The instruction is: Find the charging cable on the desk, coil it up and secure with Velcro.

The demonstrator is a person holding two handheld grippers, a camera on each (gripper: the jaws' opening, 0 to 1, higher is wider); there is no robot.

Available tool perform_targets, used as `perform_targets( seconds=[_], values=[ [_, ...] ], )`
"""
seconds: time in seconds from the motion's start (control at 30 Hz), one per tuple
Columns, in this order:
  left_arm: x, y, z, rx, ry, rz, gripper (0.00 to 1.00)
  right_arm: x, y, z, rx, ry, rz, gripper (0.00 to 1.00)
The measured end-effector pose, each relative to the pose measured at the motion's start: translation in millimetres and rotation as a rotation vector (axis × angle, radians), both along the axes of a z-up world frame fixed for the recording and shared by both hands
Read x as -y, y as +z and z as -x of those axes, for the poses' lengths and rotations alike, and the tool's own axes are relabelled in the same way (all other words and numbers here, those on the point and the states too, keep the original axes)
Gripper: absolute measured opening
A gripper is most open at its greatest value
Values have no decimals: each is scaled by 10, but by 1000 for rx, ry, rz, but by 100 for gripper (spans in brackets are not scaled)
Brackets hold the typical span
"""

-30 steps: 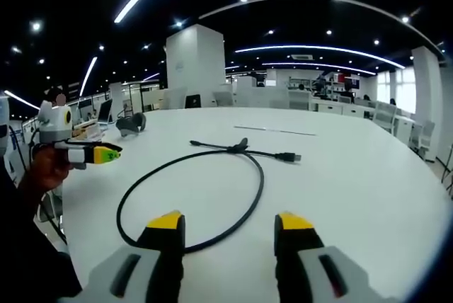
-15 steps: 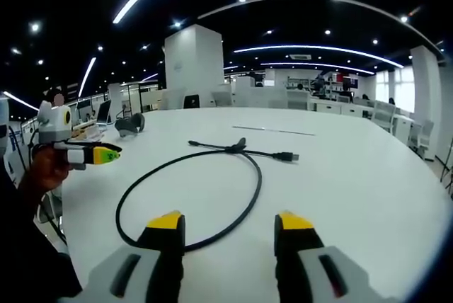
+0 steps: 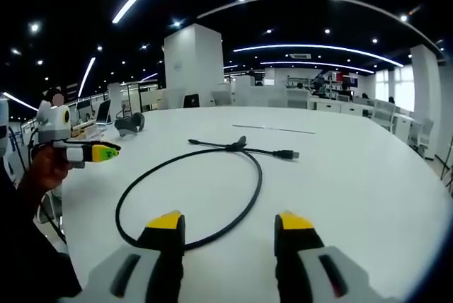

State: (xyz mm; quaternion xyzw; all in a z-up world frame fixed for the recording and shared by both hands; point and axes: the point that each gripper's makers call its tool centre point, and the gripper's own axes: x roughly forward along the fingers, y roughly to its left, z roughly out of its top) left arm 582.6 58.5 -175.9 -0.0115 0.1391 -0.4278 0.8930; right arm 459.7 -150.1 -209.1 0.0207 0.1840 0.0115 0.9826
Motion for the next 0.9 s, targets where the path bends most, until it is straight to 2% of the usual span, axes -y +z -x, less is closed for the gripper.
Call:
perform_targets(
  seconds=[0.9],
  values=[
    [-34,-13,1,5,15,-11,31,-6,-24,3,-3,5,1,52]
  ],
)
